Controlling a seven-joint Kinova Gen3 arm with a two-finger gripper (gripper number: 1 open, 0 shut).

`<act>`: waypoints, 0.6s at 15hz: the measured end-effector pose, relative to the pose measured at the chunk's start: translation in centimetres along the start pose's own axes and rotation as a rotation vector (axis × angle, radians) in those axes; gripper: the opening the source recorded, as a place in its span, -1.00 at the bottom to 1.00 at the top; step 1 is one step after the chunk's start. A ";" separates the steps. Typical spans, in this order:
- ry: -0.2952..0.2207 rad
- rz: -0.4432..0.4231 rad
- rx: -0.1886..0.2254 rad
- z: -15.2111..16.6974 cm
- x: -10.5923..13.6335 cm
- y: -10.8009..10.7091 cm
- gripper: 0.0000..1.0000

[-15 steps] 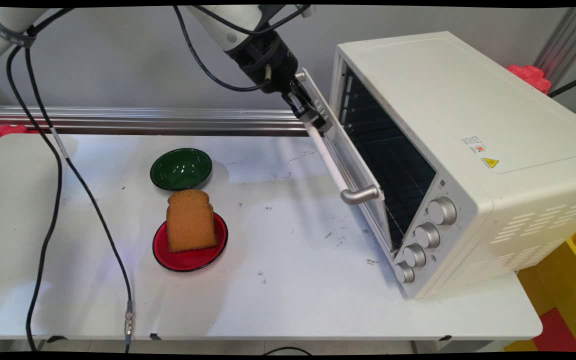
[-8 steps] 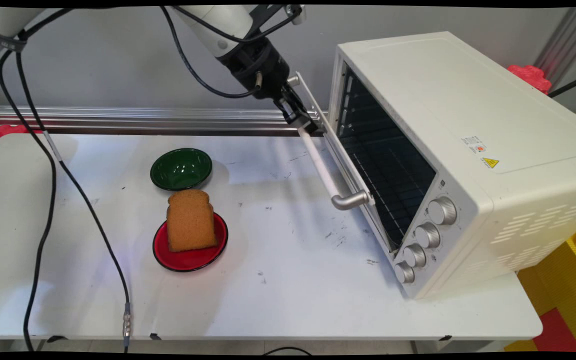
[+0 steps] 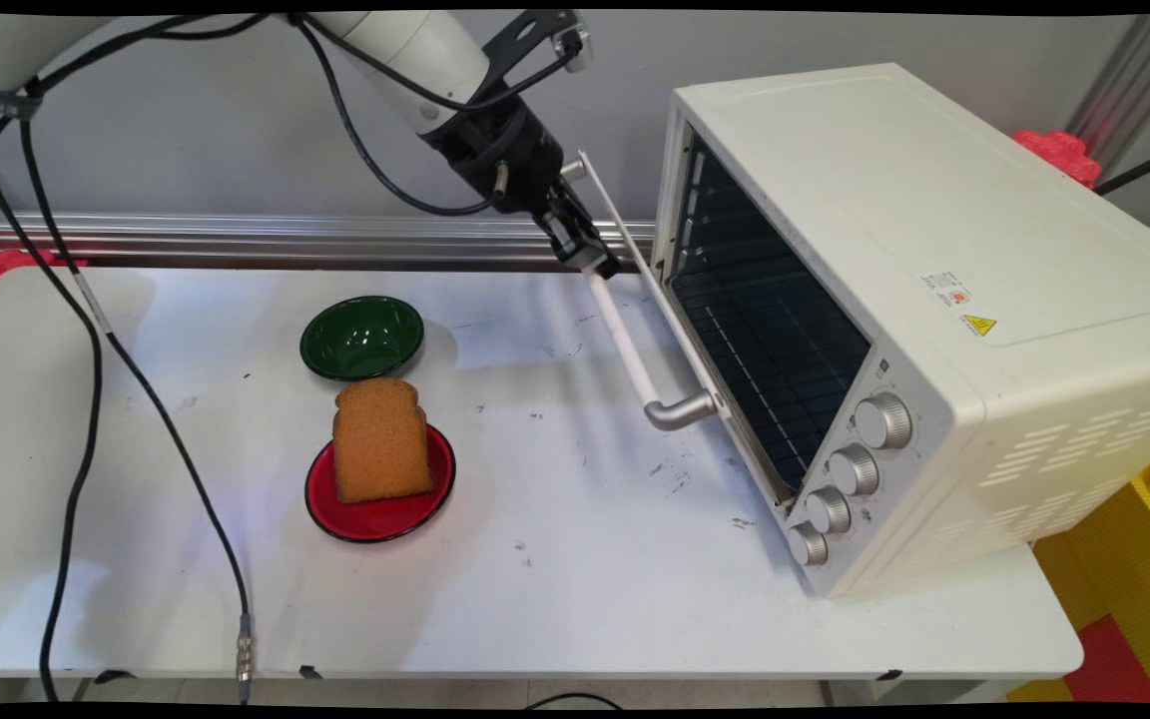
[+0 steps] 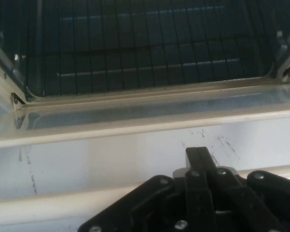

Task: Open the oven

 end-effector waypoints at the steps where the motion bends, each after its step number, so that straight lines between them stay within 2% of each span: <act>1: 0.000 0.001 0.000 0.1 -0.2 0.0 -1.00; 9: -0.003 -0.001 -0.004 0.5 -2.2 0.0 -1.00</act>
